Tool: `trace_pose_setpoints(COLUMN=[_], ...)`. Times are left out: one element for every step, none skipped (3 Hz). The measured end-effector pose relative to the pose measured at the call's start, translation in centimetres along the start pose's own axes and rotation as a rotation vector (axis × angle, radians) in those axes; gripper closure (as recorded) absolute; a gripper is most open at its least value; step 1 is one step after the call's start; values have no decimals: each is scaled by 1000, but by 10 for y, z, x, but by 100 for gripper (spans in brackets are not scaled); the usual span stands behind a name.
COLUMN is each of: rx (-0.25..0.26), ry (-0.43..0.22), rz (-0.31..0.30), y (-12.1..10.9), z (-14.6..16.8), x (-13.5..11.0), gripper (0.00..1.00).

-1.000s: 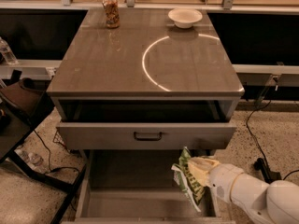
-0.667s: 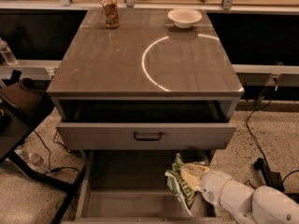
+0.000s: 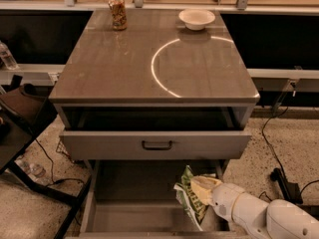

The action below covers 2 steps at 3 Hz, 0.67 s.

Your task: Place green jalapeno chip bag into middle drawer

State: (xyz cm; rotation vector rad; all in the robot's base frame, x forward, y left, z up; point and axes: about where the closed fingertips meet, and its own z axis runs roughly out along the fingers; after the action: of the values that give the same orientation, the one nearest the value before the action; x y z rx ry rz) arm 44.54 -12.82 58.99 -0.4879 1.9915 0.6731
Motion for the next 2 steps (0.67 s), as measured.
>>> trace_pose_setpoints(rx=[-3,-6], ry=[0,0], rz=[-1,-2], y=[1,2], z=[1,2], x=[0,-1], gripper=[36,4])
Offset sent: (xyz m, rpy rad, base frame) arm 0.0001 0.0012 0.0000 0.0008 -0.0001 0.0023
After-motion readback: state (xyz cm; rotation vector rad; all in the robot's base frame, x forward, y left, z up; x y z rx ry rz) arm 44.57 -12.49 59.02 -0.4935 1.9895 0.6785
